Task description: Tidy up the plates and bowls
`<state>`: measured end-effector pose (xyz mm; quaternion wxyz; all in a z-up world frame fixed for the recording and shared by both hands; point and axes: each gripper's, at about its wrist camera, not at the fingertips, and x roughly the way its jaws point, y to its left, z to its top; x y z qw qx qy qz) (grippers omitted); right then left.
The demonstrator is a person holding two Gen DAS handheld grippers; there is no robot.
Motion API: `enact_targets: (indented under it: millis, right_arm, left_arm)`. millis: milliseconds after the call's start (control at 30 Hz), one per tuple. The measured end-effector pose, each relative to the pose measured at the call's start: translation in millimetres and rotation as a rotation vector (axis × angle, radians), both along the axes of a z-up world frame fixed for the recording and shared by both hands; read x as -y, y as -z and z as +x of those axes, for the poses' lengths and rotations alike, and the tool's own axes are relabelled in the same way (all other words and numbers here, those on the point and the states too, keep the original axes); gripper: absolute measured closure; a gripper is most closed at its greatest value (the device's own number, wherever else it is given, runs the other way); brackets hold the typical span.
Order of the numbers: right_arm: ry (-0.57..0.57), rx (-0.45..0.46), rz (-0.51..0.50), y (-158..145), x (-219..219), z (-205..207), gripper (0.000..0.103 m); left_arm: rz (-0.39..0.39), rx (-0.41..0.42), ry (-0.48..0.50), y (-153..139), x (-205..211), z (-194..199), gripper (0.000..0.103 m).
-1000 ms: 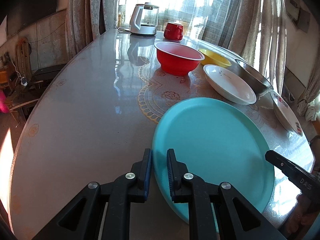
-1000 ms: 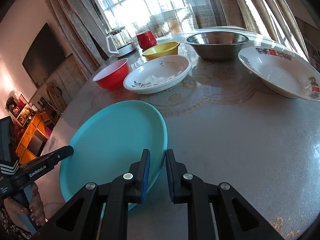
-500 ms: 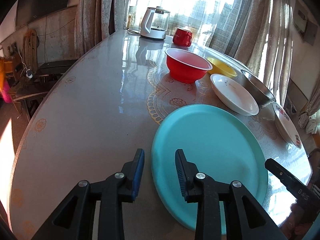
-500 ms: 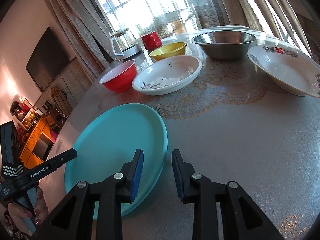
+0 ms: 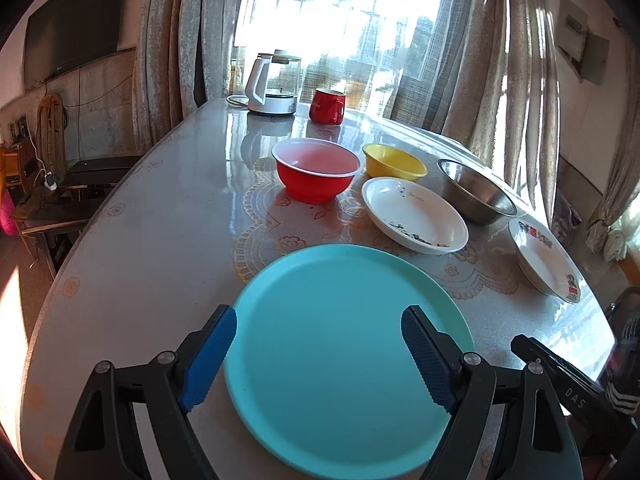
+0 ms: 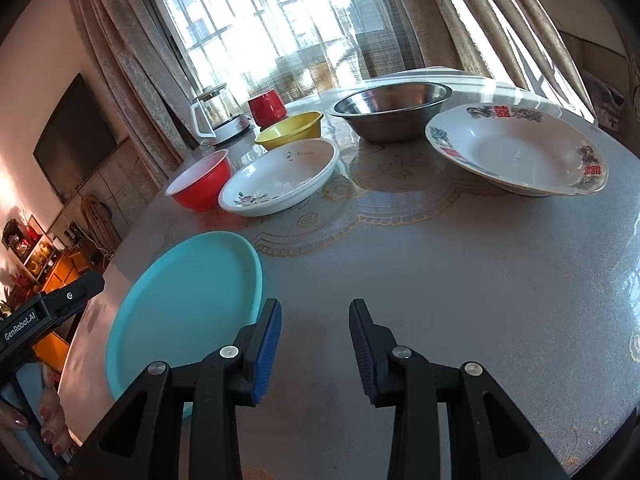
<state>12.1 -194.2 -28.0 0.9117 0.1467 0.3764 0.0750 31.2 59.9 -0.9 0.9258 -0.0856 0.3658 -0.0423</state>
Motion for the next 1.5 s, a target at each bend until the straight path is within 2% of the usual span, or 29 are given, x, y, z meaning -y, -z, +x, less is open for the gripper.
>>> enact_targets:
  millis: [267, 333, 400, 500, 600, 767, 833, 933, 1067, 1267, 1500]
  right_arm:
    - [0.212, 0.028, 0.011, -0.4, 74.3, -13.0, 0.061]
    - [0.274, 0.047, 0.012, -3.8, 98.0, -15.6, 0.052]
    - [0.342, 0.080, 0.026, -8.5, 121.3, -20.0, 0.037]
    - [0.428, 0.114, 0.045, -16.5, 154.7, -20.0, 0.032]
    - [0.472, 0.114, 0.064, -20.5, 182.4, -5.9, 0.032]
    - [0.462, 0.101, 0.127, -14.6, 215.3, 29.6, 0.032]
    - [0.459, 0.078, 0.119, -12.0, 220.6, 43.3, 0.036]
    - [0.422, 0.051, 0.129, -6.4, 225.8, 61.4, 0.046]
    - [0.399, 0.003, 0.162, 2.4, 233.2, 77.8, 0.069]
    - [0.374, -0.033, 0.184, 9.2, 232.3, 85.3, 0.077]
    - [0.381, -0.035, 0.224, 12.7, 236.5, 86.3, 0.085]
  left_arm:
    - [-0.032, -0.060, 0.166, 4.3, 56.5, -0.4, 0.013]
    - [-0.027, -0.065, 0.197, 4.7, 69.8, -1.1, 0.013]
    - [-0.026, -0.066, 0.229, 4.2, 81.5, -1.7, 0.013]
    - [-0.020, -0.062, 0.259, 3.6, 95.3, -1.3, 0.013]
    - [-0.017, -0.067, 0.269, 4.4, 107.0, 1.7, 0.013]
    - [-0.030, -0.091, 0.273, 6.4, 118.3, 6.9, 0.013]
    - [-0.032, -0.097, 0.282, 8.1, 121.3, 6.6, 0.013]
    - [-0.032, -0.110, 0.292, 11.2, 127.2, 7.4, 0.011]
    - [-0.032, -0.116, 0.301, 10.9, 134.6, 10.9, 0.011]
    - [-0.042, -0.108, 0.314, 4.7, 152.8, 22.7, 0.011]
    - [-0.081, -0.183, 0.317, 5.9, 188.7, 60.4, 0.011]
